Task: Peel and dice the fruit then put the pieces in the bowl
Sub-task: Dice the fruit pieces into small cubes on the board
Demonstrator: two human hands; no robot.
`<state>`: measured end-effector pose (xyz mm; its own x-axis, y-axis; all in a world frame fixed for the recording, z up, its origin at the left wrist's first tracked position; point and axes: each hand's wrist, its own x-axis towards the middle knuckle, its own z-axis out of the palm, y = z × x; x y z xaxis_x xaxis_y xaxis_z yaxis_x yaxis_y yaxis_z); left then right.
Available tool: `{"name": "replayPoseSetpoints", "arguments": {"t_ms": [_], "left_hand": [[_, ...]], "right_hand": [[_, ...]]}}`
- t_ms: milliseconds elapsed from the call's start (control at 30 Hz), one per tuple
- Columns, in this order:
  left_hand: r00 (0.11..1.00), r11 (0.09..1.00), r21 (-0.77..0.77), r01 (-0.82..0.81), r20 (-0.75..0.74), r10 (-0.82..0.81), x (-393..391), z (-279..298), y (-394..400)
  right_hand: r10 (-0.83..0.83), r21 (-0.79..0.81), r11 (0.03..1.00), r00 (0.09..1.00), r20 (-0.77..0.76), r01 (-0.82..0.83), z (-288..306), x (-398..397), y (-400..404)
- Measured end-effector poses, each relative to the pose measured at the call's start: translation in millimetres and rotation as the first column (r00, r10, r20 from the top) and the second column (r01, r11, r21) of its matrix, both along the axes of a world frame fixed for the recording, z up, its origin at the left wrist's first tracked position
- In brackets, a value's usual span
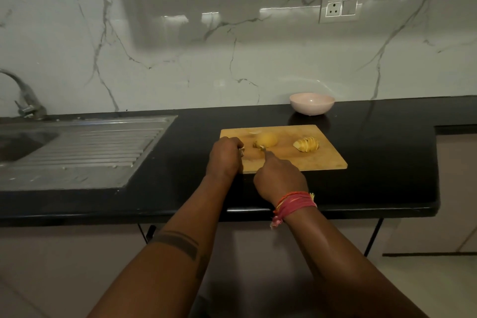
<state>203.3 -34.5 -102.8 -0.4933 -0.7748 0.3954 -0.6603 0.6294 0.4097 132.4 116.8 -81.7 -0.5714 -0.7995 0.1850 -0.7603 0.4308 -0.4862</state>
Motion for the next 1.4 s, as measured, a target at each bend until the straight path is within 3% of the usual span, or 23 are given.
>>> {"name": "replayPoseSetpoints", "arguments": {"t_ms": [167,333,533,700,900,1133,1400], "left_hand": [[0.999,1.000,0.016,-0.022,-0.039,0.023,-4.5,3.7,1.8],[0.995,0.999,-0.007,-0.036,-0.095,0.035,-3.1,1.8,3.1],[0.992,0.998,-0.056,-0.014,-0.127,0.007,-1.9,-3.6,8.2],[0.999,0.988,-0.152,0.022,-0.044,-0.029,-5.8,-1.5,14.9],[1.000,0.982,-0.188,-0.013,0.018,0.016,-4.2,-1.3,16.0],[0.985,0.966,-0.218,-0.138,0.070,0.157,-3.4,2.4,16.2],[1.000,0.973,-0.229,0.014,-0.011,-0.017,-28.6,5.7,29.8]], "right_hand": [[0.042,0.062,0.997,0.999,0.011,-0.043,0.2,6.2,-6.2],[0.136,0.008,0.991,0.990,0.031,-0.137,1.3,13.2,-12.3],[0.113,-0.005,0.994,0.992,0.055,-0.112,0.9,2.9,-3.2],[0.150,-0.034,0.988,0.988,0.025,-0.149,-0.4,0.5,4.9],[0.193,0.054,0.980,0.981,0.013,-0.193,2.0,-2.7,7.5],[0.193,-0.007,0.981,0.977,0.087,-0.193,6.4,-16.0,19.6],[0.108,-0.065,0.993,0.987,0.118,-0.101,4.9,-34.0,29.2]]}}
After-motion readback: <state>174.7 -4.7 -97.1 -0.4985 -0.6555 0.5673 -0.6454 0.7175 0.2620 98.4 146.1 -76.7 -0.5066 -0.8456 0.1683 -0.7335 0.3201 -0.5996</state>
